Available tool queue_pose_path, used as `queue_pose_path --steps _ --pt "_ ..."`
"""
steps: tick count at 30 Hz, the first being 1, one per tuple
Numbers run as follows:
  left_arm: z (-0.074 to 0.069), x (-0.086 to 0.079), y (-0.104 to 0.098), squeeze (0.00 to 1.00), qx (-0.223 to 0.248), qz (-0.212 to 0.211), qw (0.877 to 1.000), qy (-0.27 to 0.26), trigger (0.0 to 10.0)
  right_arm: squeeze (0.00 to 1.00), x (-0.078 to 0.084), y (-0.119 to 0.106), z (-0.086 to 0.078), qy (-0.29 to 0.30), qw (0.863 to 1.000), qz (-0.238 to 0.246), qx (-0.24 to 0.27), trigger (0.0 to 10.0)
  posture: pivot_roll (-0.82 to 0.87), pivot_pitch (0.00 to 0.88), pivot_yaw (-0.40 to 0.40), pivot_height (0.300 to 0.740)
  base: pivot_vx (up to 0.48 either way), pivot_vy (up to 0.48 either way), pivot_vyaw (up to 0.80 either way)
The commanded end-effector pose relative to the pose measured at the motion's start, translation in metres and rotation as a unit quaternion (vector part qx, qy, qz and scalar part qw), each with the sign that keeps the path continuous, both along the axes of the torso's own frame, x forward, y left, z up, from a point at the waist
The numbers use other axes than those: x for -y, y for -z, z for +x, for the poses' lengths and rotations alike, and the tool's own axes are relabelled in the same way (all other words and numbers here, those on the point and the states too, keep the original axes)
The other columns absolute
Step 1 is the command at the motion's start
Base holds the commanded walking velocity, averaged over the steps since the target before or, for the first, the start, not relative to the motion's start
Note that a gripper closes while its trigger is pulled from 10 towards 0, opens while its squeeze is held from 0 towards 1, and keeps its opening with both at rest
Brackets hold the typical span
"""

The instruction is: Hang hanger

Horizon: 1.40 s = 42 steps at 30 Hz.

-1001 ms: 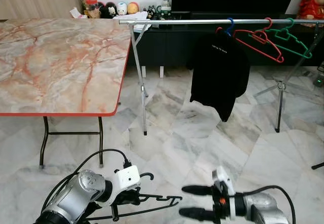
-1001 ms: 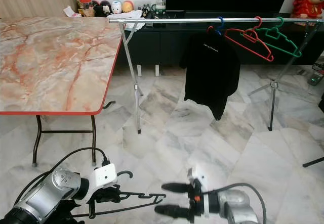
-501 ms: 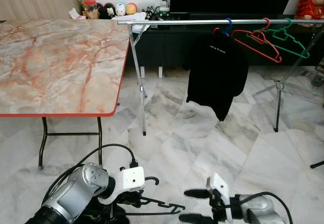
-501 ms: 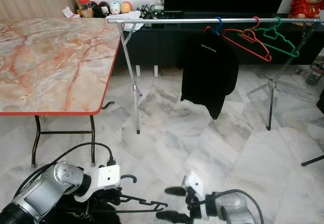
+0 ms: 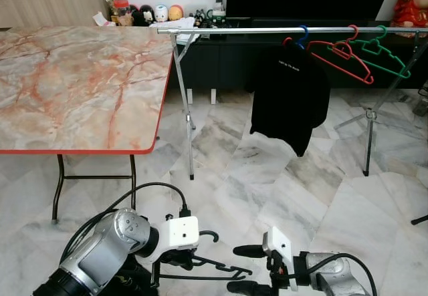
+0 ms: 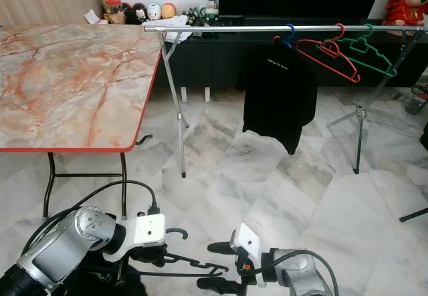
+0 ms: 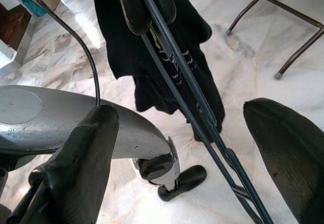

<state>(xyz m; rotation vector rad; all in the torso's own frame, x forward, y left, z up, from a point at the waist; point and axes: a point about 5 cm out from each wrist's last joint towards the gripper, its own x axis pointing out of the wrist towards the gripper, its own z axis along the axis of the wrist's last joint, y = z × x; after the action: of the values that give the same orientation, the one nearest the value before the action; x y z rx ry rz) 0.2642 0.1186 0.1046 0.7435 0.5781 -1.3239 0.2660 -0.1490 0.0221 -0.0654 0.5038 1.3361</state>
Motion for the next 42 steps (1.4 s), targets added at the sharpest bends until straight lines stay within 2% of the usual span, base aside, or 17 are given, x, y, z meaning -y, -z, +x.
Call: queue_pose_path --steps 1,11,16,18,21,32,33,35,42 --pt "-0.002 0.009 -0.008 0.0 0.008 -0.005 1.0 0.022 10.0 0.0 -0.003 -0.001 0.002 0.0 1.0 -0.005 0.007 10.0 0.09 0.025 0.002 0.74 0.0 0.0 0.0" --pt "-0.009 0.016 -0.009 0.0 0.005 -0.002 0.999 0.04 10.0 0.0 -0.002 -0.002 0.009 0.041 0.998 -0.012 0.044 10.0 0.08 0.017 0.01 0.74 0.0 0.0 0.0" --pt "-0.01 0.019 -0.012 0.0 0.007 -0.003 0.999 0.048 10.0 0.0 -0.004 0.002 0.006 0.036 0.999 -0.006 0.026 10.0 0.08 0.016 0.013 0.74 0.0 0.0 0.0" --pt "-0.01 0.019 -0.013 0.0 0.008 -0.002 0.999 0.05 10.0 0.0 -0.006 0.008 -0.004 -0.001 1.0 0.0 -0.015 10.0 0.08 0.018 0.014 0.74 0.0 0.0 0.0" --pt "-0.01 0.019 -0.014 0.0 0.008 -0.002 0.999 0.051 10.0 0.0 -0.007 0.009 -0.005 -0.006 1.0 -0.002 -0.013 10.0 0.09 0.021 0.015 0.74 0.0 0.0 0.0" --pt "-0.011 0.02 -0.019 0.0 0.008 -0.002 0.998 0.055 10.0 0.0 -0.017 0.009 0.002 0.039 0.999 -0.008 0.014 10.0 0.11 0.056 0.022 0.74 0.0 0.0 0.0" --pt "-0.011 0.02 -0.02 0.0 0.009 -0.002 0.998 0.055 10.0 0.0 -0.018 0.009 0.004 0.048 0.999 -0.008 0.019 8.3 0.11 0.056 0.022 0.74 0.0 0.0 0.0" --pt "-0.011 0.019 -0.023 0.0 0.01 -0.003 0.998 0.056 10.0 0.0 -0.021 0.007 0.007 0.057 0.998 -0.001 0.019 0.0 0.11 0.067 0.027 0.74 0.0 0.0 0.0" --pt "-0.011 0.021 -0.024 0.0 0.009 -0.005 0.998 0.059 10.0 0.0 -0.023 0.006 0.007 0.054 0.998 0.011 0.01 0.0 0.11 0.073 0.027 0.74 0.0 0.0 0.0"
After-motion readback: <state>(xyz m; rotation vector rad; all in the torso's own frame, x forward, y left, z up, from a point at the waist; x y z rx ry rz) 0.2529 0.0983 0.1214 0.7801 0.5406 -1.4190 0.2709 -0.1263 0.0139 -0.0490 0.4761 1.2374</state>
